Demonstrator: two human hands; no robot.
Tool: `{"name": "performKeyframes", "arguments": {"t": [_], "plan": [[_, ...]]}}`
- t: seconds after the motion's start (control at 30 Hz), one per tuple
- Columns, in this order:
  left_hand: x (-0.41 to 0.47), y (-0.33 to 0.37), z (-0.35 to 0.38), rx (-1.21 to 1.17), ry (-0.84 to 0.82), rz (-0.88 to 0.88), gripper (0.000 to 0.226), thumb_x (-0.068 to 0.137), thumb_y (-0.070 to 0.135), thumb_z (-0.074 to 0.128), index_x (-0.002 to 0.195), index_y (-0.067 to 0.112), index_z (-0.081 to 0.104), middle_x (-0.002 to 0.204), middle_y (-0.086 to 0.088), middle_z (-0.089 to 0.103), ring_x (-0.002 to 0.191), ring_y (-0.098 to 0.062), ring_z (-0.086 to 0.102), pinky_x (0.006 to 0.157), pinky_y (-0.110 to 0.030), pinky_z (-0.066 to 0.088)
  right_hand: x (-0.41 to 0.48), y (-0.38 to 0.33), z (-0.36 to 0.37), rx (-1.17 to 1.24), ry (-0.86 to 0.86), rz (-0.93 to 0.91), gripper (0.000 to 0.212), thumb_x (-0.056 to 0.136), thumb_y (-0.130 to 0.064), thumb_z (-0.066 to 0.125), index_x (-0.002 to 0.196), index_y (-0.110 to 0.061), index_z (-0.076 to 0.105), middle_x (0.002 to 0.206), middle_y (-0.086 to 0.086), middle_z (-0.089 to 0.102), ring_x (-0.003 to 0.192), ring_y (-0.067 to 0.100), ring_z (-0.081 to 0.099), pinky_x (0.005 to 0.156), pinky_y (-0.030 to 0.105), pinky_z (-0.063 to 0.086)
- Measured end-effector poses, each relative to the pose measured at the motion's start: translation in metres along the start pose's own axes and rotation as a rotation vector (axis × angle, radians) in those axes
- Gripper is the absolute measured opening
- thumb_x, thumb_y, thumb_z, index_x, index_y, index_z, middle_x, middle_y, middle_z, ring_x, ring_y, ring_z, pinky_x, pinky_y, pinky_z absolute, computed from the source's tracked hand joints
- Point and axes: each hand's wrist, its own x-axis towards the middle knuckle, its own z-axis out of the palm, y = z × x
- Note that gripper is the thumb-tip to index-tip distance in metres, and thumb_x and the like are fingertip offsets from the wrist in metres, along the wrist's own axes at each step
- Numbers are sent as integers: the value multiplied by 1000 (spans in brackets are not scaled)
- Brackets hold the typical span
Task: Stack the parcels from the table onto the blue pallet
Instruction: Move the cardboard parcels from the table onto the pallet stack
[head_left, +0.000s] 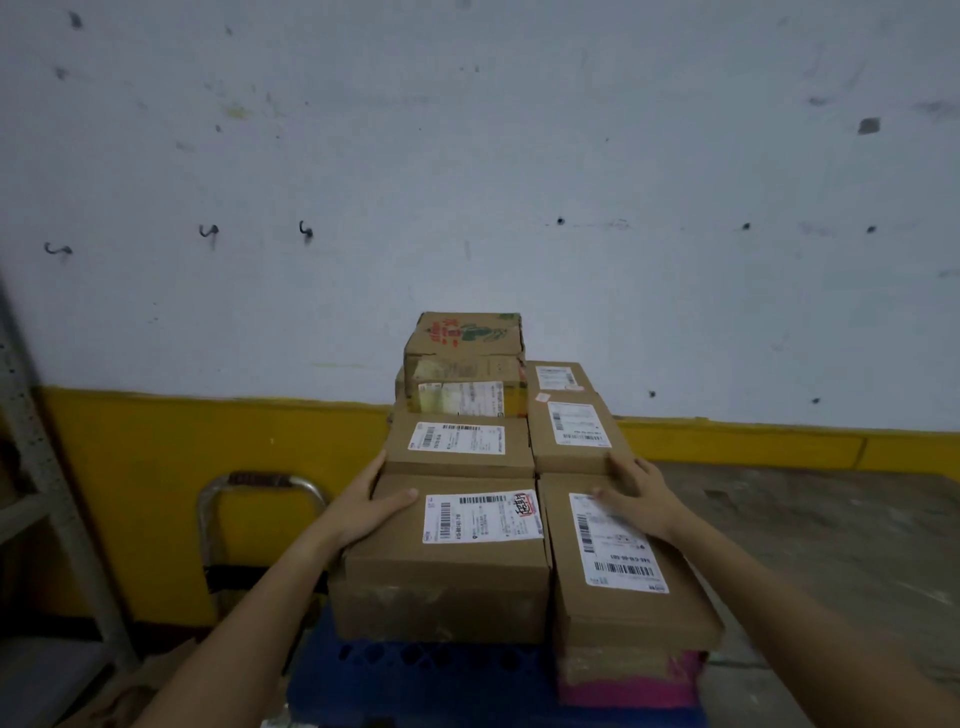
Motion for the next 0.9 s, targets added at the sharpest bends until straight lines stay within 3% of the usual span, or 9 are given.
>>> {"name": "performKeyframes", "arguments": {"t": [0.13, 0.23, 0.33, 0.47, 0.57, 0.73, 0.9], "plan": [[7, -4, -5, -5, -1, 23, 86, 82, 44, 65, 149, 32, 12, 152, 1, 29, 118, -9, 43, 68, -7, 41, 7, 0, -6, 21, 56, 13, 73, 88, -40, 59, 148, -28, 19, 154, 12, 11, 140, 33, 19, 112, 45, 21], [19, -4, -15, -17, 46, -3, 83, 85, 50, 58, 149, 32, 10, 156, 0, 21, 138, -22, 30, 88, -25, 39, 14, -11, -10, 22, 189, 8, 74, 86, -39, 61, 147, -29, 22, 152, 13, 17, 138, 33, 22, 111, 46, 24], [39, -2, -20, -24, 106, 14, 78, 88, 51, 52, 150, 28, 11, 157, -2, 18, 142, -24, 23, 105, -37, 33, 28, -29, -6, -18, 251, -87, 71, 86, -38, 61, 146, -29, 25, 150, 12, 24, 138, 30, 24, 111, 45, 25], [69, 9, -22, -5, 108, 56, 75, 90, 50, 50, 150, 25, 13, 156, 0, 20, 141, -22, 25, 108, -36, 30, 58, -61, 8, -92, 242, -204, 66, 87, -42, 58, 144, -33, 27, 153, 8, 22, 139, 27, 23, 111, 44, 27], [95, 25, -22, 67, 94, 136, 69, 92, 48, 48, 149, 25, 17, 155, 2, 24, 139, -20, 28, 99, -28, 33, 90, -88, 19, -157, 209, -230, 67, 87, -52, 53, 145, -38, 23, 156, 6, 15, 143, 27, 17, 111, 48, 24], [141, 46, -26, 203, 112, 209, 60, 98, 42, 36, 149, 18, 17, 157, -1, 17, 144, -21, 15, 115, -36, 17, 148, -115, 26, -29, 143, -256, 75, 83, -51, 60, 146, -34, 23, 156, 6, 10, 143, 28, 14, 113, 45, 22], [179, 39, -41, 147, 122, 80, 57, 101, 41, 27, 150, 16, 15, 158, -3, 12, 146, -19, 12, 117, -35, 10, 186, -124, 28, 68, 84, -211, 83, 76, -60, 60, 146, -32, 24, 154, 6, 11, 140, 31, 21, 112, 47, 28]]}}
